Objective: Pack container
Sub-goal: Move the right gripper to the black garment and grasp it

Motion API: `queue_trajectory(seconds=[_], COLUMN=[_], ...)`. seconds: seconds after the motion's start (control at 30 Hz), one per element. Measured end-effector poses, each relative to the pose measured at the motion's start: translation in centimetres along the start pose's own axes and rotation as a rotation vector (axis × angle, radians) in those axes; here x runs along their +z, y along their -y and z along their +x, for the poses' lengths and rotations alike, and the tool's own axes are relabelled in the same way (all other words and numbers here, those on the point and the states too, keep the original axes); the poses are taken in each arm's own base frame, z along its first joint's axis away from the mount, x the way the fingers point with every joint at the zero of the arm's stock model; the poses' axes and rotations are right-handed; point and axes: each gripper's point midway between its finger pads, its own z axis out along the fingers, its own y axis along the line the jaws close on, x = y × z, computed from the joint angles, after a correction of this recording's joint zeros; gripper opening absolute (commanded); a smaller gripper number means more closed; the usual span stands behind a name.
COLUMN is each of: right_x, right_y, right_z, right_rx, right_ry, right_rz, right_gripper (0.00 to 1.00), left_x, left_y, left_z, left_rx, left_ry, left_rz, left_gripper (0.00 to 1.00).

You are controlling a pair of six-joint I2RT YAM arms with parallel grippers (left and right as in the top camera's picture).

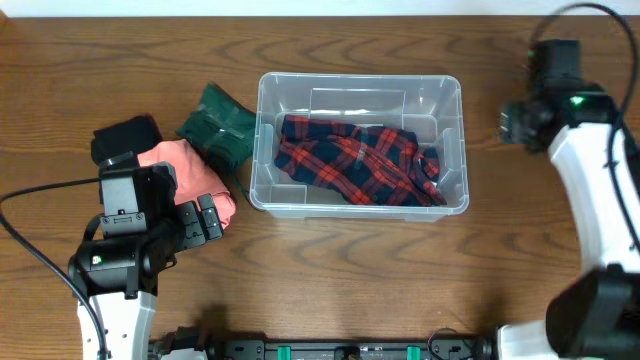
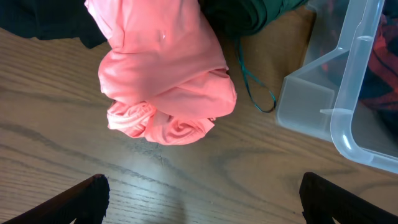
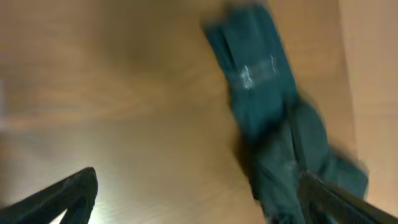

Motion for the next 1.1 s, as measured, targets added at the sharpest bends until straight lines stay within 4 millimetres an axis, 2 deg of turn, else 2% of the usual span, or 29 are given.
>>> queue_trajectory(seconds=[0.07,0.17,0.4,0.53,0.7,0.8,1.0,1.1], right_x=[2.3,4.5,6.7,8.4,11.1,12.3,13.8,14.3], right_y=[2.0,4.8,10.6,11.7,10.8,10.8,12.6,13.3], right_z=[2.8,6.3,10.7,13.2,16.3,17.0,14.8,14.5], right_rx=[0.044,0.133,0.340,0.397,0.382,0.379,0.366,0.356], right_ry=[-0.138,-0.297,-0.422,-0.459,-0.480,-0.456,-0.336,-0.311], right_rz=[0.035,0.089,0.160,0.153,0.129,0.136,0.167,0.174], right_gripper=[0.99,0.99,0.99,0.99,0.99,0.99,0.99,0.99], left_x=[0.0,0.0,0.0,0.0,0.0,0.0,0.0,0.0], left_y=[0.0,0.0,0.0,0.0,0.0,0.0,0.0,0.0], left_z=[0.0,0.0,0.0,0.0,0.0,0.0,0.0,0.0], left_rx=[0.000,0.000,0.000,0.000,0.000,0.000,0.000,0.000], left_ry=[0.000,0.000,0.000,0.000,0.000,0.000,0.000,0.000], left_rz=[0.000,0.000,0.000,0.000,0.000,0.000,0.000,0.000], left_gripper=[0.98,0.98,0.98,0.98,0.98,0.98,0.98,0.98])
